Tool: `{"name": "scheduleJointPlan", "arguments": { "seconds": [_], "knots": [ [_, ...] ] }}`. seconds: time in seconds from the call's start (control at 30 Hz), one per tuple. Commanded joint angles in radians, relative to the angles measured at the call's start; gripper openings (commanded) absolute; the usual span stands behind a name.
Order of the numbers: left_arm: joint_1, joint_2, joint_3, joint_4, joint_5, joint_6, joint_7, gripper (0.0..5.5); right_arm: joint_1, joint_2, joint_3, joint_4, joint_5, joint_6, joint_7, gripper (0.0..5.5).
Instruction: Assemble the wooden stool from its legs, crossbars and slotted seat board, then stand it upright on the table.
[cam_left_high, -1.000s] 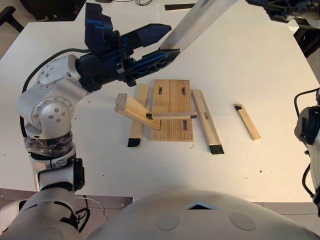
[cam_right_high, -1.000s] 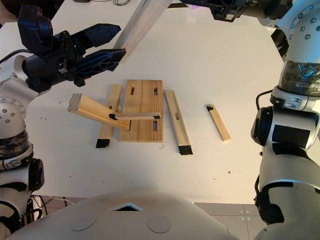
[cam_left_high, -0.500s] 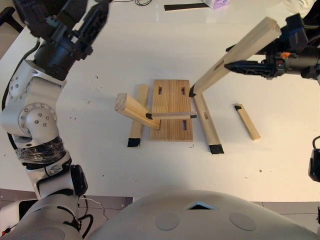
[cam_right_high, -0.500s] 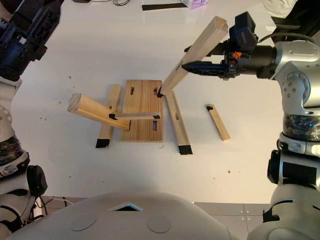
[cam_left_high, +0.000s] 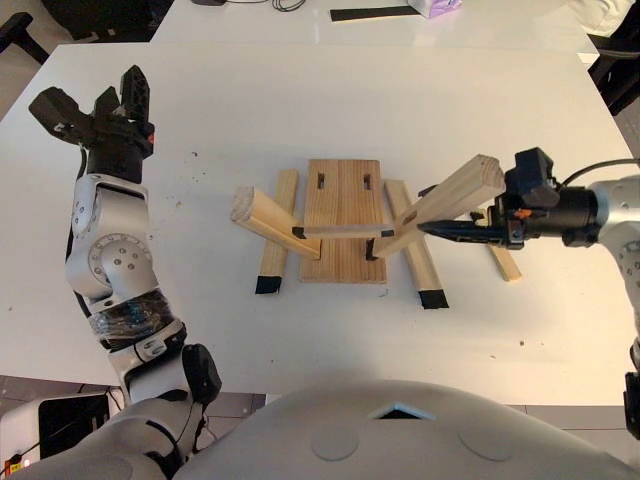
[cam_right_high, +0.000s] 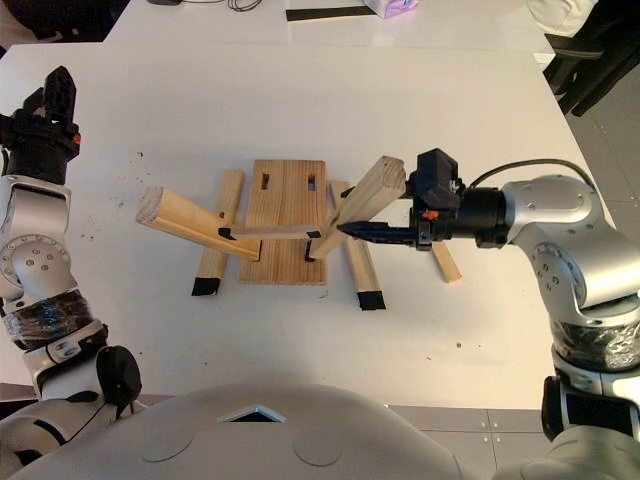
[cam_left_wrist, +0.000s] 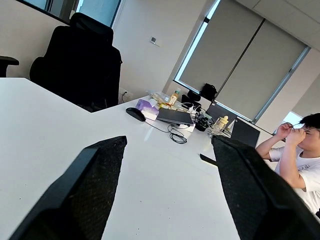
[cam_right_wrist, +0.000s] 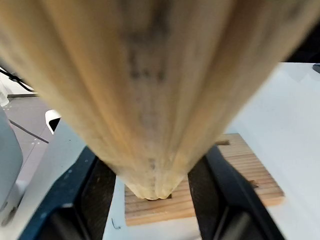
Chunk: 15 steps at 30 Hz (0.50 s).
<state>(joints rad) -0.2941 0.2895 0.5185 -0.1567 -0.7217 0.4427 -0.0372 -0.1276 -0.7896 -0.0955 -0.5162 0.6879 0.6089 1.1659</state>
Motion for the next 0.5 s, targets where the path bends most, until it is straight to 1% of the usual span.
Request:
{"name": "scheduleJointPlan", "arguments": {
  "seconds": [0.03, 0.17, 0.5],
  "knots": [
    [-0.02, 0.021, -0.02, 0.023, 0.015, 0.009, -0.016, 3.17, 0.038, 0.009, -0.012, -0.026, 0.0, -0.023, -0.04, 2.01],
    [-0.034, 0.034, -0.034, 0.041, 0.019, 0.015, -0.034, 3.17, 0.07, 0.0, -0.002, -0.017, -0.03, -0.057, -0.053, 2.01],
    [-0.012, 0.027, -0.045, 0.026, 0.023, 0.011, -0.042, 3.17, 0.001, -0.05, 0.038, 0.086, -0.076, -0.114, -0.005, 2.01]
  ]
}}
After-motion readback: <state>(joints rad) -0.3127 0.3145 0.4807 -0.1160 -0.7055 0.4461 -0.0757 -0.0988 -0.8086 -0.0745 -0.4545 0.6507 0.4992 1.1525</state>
